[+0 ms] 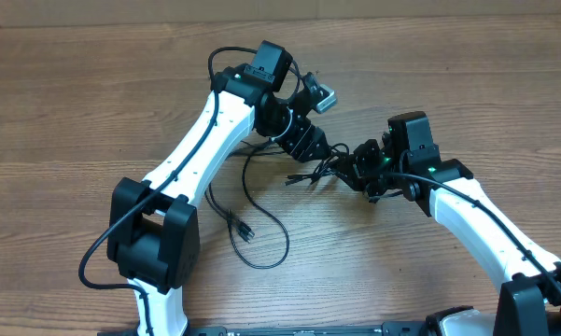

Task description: Untangle cables

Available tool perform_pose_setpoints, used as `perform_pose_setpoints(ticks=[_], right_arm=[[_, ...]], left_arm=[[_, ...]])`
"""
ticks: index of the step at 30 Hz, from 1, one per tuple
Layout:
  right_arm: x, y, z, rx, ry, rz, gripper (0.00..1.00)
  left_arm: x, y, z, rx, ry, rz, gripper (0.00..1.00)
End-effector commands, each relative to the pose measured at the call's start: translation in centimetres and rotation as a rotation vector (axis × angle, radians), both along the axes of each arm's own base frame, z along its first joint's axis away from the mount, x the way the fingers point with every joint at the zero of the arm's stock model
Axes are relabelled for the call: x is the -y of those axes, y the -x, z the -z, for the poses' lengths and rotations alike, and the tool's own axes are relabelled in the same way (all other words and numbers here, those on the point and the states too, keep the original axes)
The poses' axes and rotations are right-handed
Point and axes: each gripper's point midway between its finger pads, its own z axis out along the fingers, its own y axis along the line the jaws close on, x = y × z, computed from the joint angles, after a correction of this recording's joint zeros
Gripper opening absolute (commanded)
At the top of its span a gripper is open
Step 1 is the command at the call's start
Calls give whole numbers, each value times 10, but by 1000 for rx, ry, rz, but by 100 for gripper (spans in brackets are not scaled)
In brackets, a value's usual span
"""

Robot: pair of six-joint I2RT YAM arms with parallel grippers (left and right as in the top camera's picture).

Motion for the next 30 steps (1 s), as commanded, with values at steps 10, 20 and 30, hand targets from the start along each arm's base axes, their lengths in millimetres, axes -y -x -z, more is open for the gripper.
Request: perform_pose_setpoints(ticks=[10, 20, 30], right_arm=[[16, -22, -7, 39, -16, 89, 4], [5, -19, -16, 45, -78, 42, 4], [-2, -15, -22, 50, -121, 3, 4]], left_arm=[[-4, 23, -7, 92, -13, 206, 74], [-2, -11, 7, 225, -211, 56, 100], [-24, -33, 14, 258, -351, -99, 100]])
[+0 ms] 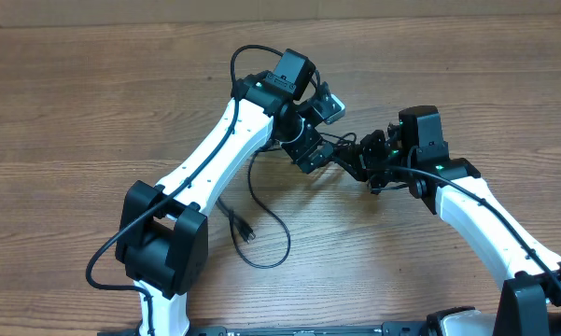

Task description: Untangle cables

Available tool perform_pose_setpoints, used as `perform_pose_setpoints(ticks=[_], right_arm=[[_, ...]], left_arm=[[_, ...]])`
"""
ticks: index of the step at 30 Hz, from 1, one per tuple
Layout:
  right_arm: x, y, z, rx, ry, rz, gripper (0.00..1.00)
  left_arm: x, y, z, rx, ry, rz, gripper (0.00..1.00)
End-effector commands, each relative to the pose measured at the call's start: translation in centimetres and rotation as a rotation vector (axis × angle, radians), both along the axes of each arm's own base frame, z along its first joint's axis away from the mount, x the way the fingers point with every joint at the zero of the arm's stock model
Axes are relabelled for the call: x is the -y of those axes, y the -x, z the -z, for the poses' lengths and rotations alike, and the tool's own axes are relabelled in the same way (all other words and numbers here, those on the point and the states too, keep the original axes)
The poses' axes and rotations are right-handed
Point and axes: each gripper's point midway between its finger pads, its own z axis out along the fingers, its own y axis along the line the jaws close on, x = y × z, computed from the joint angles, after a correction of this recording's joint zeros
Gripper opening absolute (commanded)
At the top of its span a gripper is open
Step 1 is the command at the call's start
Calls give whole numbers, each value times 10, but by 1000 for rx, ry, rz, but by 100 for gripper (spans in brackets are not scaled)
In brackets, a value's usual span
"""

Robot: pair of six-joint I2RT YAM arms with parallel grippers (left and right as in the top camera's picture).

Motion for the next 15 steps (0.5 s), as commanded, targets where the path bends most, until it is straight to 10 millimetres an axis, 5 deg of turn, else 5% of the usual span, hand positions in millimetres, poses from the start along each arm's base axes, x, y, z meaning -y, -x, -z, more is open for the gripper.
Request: perform_pose_setpoints(ticks=[1, 15], right_arm=[[-5, 3, -6, 6, -37, -35, 4], [-13, 9, -11, 33, -71, -110, 4]], left_arm=[[-10, -15, -12, 61, -37, -93, 100], [-7, -20, -13, 60, -16, -142, 100]])
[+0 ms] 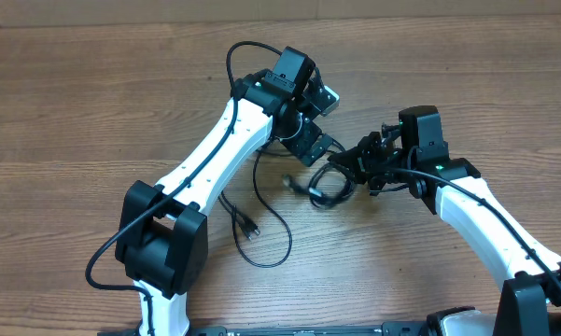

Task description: Untangle cables

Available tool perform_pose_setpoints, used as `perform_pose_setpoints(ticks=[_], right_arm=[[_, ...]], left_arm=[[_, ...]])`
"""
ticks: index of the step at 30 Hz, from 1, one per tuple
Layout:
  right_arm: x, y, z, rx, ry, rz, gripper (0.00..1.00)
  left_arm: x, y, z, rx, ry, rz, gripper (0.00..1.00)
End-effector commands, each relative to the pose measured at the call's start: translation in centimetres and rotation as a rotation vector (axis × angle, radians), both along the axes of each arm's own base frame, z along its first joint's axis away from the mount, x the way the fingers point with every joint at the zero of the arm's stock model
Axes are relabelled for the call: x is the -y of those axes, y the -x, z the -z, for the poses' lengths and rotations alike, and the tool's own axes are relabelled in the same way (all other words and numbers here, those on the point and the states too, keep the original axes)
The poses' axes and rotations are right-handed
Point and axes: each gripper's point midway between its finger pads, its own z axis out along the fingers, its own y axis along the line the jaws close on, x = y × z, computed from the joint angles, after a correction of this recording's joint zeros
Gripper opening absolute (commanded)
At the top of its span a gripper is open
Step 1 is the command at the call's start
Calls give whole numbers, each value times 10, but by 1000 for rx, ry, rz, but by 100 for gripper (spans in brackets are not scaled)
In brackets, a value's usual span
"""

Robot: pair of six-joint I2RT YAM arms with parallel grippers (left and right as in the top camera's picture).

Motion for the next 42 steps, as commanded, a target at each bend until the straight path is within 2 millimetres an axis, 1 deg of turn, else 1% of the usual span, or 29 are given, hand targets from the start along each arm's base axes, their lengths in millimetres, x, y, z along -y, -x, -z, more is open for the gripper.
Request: perform_pose_setpoints(ticks=[1, 5, 7, 9, 10, 11, 13, 15, 16, 17, 20, 22, 24, 25, 27, 29, 32, 34, 36, 39, 41, 42], right_arm=[[0, -1, -2, 31, 5, -20, 4], [9, 1, 11, 5, 76, 5, 4], [13, 6, 18, -11, 109, -5, 4], [22, 13, 30, -36, 177, -8, 5], [28, 18, 37, -56, 227, -5, 10], [40, 25, 48, -83, 303, 0, 17], [59, 35, 63, -134, 425, 21, 35], [68, 39, 68, -146, 482, 21, 48], [70, 39, 69, -137, 498, 14, 56], [73, 38, 70, -132, 512, 16, 62], [79, 36, 72, -126, 548, 32, 69], [89, 33, 75, -121, 610, 58, 74], [95, 31, 79, -108, 660, 58, 75], [94, 28, 80, -69, 683, 19, 75], [87, 24, 82, -9, 708, -52, 76], [75, 22, 88, 46, 729, -133, 76], [72, 25, 104, 41, 819, -176, 77], [69, 28, 116, 27, 846, -203, 77], [69, 31, 126, 8, 878, -222, 76], [72, 38, 152, -48, 928, -260, 70], [72, 38, 156, -58, 930, -264, 67], [71, 37, 155, -56, 929, -263, 61]], left_arm=[[0, -5, -13, 25, 13, -25, 100], [-3, -2, -11, 11, 5, -27, 100], [-5, -1, -10, 4, -5, -30, 100], [-9, -1, -8, 3, -23, -38, 100], [-11, -1, -7, 4, -32, -41, 100], [-11, -1, -7, 2, -34, -41, 100], [-11, -1, -6, 1, -34, -41, 100], [-11, -1, -7, 3, -33, -41, 100], [-11, -1, -7, 4, -33, -41, 100], [-11, -1, -7, 4, -32, -41, 99], [-11, -1, -7, 3, -33, -41, 100], [-11, -1, -6, -1, -31, -50, 100], [-11, -1, -6, -6, -30, -58, 100], [-11, -1, -6, -7, -29, -62, 99], [-11, -1, -6, -9, -28, -68, 100], [-11, -1, -6, -11, -27, -73, 100], [-12, 0, -6, -16, -28, -75, 100], [-12, 0, -6, -17, -29, -75, 100], [-12, 0, -6, -17, -29, -75, 100], [-12, 2, -5, -22, -32, -74, 100], [-13, 2, -5, -25, -35, -74, 100], [-13, 2, -5, -25, -35, -74, 100]])
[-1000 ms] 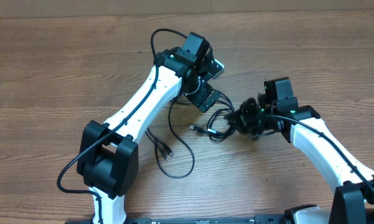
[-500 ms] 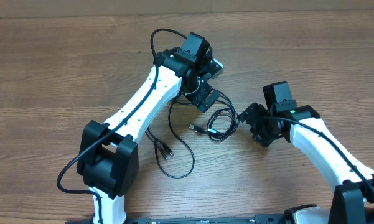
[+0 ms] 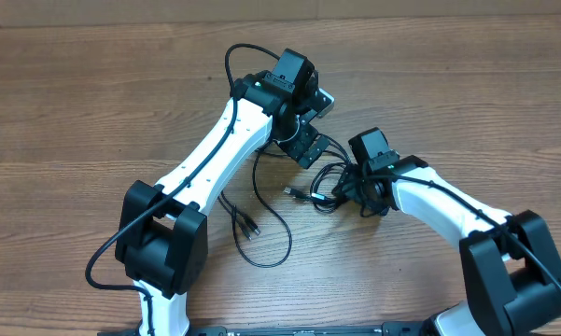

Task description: Untangle cables

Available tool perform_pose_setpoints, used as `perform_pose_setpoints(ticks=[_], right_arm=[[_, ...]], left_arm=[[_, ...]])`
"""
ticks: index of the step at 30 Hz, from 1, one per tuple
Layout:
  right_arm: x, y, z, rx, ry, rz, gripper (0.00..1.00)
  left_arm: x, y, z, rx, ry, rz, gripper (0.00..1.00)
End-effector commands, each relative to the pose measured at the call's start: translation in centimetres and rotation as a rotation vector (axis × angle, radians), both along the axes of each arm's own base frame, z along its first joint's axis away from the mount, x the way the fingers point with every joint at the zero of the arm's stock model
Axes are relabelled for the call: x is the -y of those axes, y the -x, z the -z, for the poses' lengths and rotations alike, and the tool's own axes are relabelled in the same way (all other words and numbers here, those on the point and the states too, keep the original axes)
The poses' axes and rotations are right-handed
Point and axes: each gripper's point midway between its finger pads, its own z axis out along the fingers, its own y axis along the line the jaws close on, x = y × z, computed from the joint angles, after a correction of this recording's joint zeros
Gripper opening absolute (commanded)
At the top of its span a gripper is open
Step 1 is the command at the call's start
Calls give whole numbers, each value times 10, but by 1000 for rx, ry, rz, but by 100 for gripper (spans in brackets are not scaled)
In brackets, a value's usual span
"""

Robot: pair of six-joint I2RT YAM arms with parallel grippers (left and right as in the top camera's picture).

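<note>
A knot of black cables (image 3: 323, 183) lies on the wooden table at the centre, with a plug end (image 3: 293, 193) sticking out to its left. My left gripper (image 3: 310, 151) hangs just above and left of the knot, and looks shut on a thin strand (image 3: 336, 154) that runs down into it. My right gripper (image 3: 348, 192) points down onto the right side of the knot. Its fingers are hidden under the wrist. A long black cable (image 3: 282, 229) loops away from the knot towards the front.
The loose loop ends in a plug (image 3: 245, 227) near the left arm's base (image 3: 159, 252). The wooden table (image 3: 75, 140) stretches to the left. The right arm's white link (image 3: 439, 201) crosses the right side, close to the knot.
The right arm has moved left and down, so its wrist now sits over the knot's right side. The knot lies a little flatter on the table. The left gripper has hardly moved.
At first both grippers faced each other at the centre with the knot held between them. Then both stood further back, still close together. Then they were apart with the bundle hanging lower between them. Now the right gripper is down on the bundle.
</note>
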Motion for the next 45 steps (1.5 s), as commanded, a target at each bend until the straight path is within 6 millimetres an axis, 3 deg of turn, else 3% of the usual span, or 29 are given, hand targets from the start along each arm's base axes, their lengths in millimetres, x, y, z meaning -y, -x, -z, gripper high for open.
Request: perform_pose_setpoints(ticks=[1, 2, 6, 7, 11, 18, 23, 29, 34, 37, 38, 40, 42, 45], right_arm=[[10, 15, 30, -81, 65, -6, 51], [10, 15, 30, -80, 66, -7, 29], [17, 18, 31, -93, 100, -3, 13], [22, 21, 31, -103, 126, 0, 5], [30, 32, 32, -144, 162, 6, 4], [2, 37, 23, -248, -121, 50, 4], [-33, 20, -23, -280, -605, -7, 4], [-40, 10, -76, -217, -995, -95, 4], [-20, -1, -79, -173, -1017, -45, 4], [-13, -4, -79, -161, -1019, -25, 4], [-13, -6, -79, -153, -1018, -30, 4], [-13, -7, -79, -148, -1018, -31, 4], [-13, -8, -79, -151, -1020, -23, 4], [-14, -9, -81, -145, -1028, -22, 4]], left_arm=[[-2, -4, -10, 18, 9, -22, 100], [-2, -4, -10, 18, 10, -22, 100], [-2, -4, -10, 17, 9, -22, 100], [-2, -4, -10, 18, 10, -22, 99], [-2, -4, -10, 18, 10, -22, 99], [-6, 6, -7, -28, -7, -19, 100], [3, 46, -9, -156, 65, 177, 96], [1, 54, -9, -177, 62, 211, 93], [1, 54, -15, -192, 76, 147, 93], [8, 64, -34, -229, 173, 157, 90], [15, 70, -47, -238, 240, 182, 90], [19, 74, -54, -223, 274, 235, 87], [22, 81, -56, -206, 282, 324, 86], [21, 92, -51, -170, 233, 468, 93]])
